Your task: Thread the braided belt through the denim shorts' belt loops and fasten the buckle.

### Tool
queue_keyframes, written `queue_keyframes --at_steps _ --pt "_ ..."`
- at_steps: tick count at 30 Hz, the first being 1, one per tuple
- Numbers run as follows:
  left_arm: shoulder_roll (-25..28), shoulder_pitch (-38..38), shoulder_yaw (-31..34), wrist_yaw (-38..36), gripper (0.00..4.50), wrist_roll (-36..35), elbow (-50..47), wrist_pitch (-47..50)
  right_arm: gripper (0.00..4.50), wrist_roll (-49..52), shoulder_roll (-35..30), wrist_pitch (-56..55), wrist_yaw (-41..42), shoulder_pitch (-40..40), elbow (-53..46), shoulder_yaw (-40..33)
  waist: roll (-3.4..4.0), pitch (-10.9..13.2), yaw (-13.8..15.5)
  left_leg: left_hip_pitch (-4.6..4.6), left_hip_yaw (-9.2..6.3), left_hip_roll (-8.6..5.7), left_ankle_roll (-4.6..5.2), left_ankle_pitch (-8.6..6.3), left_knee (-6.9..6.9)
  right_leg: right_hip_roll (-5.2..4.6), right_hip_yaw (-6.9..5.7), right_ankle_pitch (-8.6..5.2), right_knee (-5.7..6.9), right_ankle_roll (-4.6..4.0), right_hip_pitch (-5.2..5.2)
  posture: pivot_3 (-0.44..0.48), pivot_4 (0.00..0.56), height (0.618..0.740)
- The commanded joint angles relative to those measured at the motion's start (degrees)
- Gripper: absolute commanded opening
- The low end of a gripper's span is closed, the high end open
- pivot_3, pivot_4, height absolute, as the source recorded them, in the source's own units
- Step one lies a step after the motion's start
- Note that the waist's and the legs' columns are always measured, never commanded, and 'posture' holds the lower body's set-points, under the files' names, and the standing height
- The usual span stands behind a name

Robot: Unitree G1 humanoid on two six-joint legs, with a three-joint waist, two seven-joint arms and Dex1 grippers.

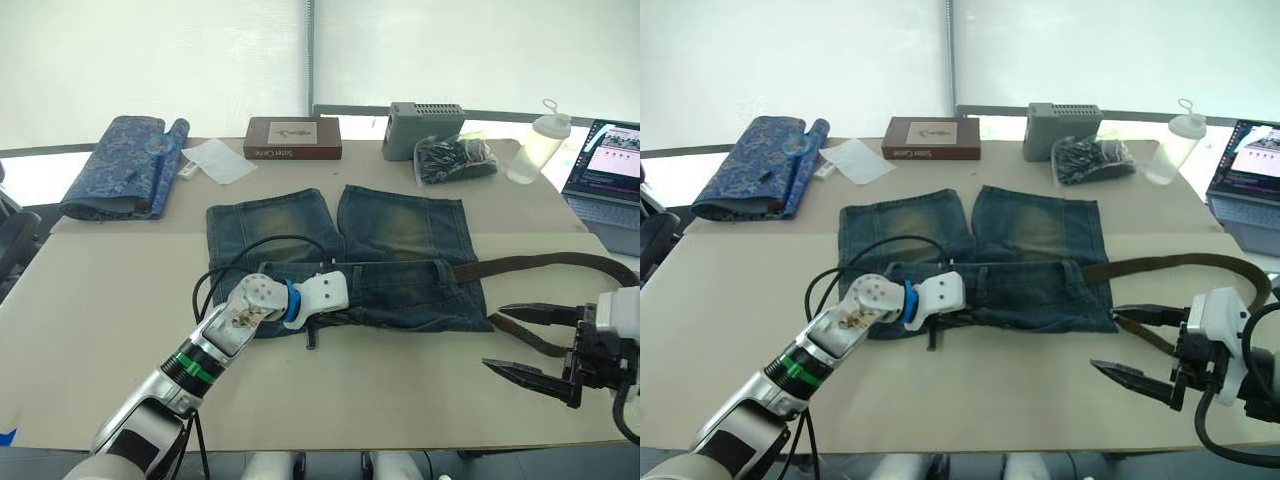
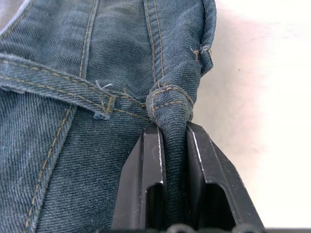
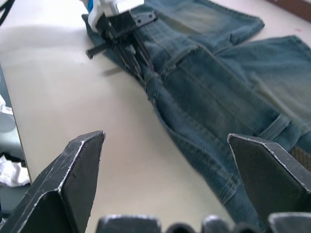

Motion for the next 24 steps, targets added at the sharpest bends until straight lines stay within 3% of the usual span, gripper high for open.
queue_keyframes --at_steps 1,10,18,21,24 --pt "1.6 4.0 1.3 -2.1 0.09 -3.5 -5.4 10.3 4.50 -0.3 -0.6 -1.6 -0.7 -1.3 0.4 0.6 0.01 0.0 -0.5 0.00 0.01 0.01 0.01 -0.01 -0.01 0.00 0.00 0.00 0.01 -0.01 0.00 0.000 0.150 0.740" --pt "8.1 11.7 8.6 -1.2 0.09 -11.9 -20.1 25.8 4.50 -0.3 -2.6 -1.4 0.5 -3.5 2.7 2.3 0.01 0.0 -1.2 -0.03 0.00 0.02 0.06 -0.04 -0.02 0.02 0.03 -0.05 0.00 0.03 -0.04 0.000 0.150 0.740" --pt "7.6 13.9 10.9 1.6 0.09 -17.2 -24.3 32.4 4.50 -3.2 -5.4 -2.8 1.5 -5.7 6.1 4.9 0.00 0.0 -1.0 -0.05 0.02 -0.02 0.07 -0.05 -0.02 -0.01 0.04 -0.06 -0.01 0.05 -0.02 0.000 0.150 0.740" --pt "8.4 14.7 12.1 1.5 1.45 -18.6 -25.6 31.9 4.50 -6.1 -7.1 -2.5 0.3 -6.0 6.9 6.4 -0.01 0.0 -1.1 -0.05 0.04 -0.01 0.07 -0.05 -0.02 -0.01 0.03 -0.06 -0.02 0.05 -0.04 0.000 0.150 0.740" --pt "7.8 17.2 19.3 1.0 2.79 -24.7 -29.7 31.2 4.50 -8.1 -10.1 0.3 -0.7 -7.4 8.1 9.0 -0.01 0.0 -1.1 -0.09 0.10 -0.01 0.07 -0.05 -0.02 -0.05 0.08 -0.02 0.02 -0.02 -0.13 0.000 0.150 0.740"
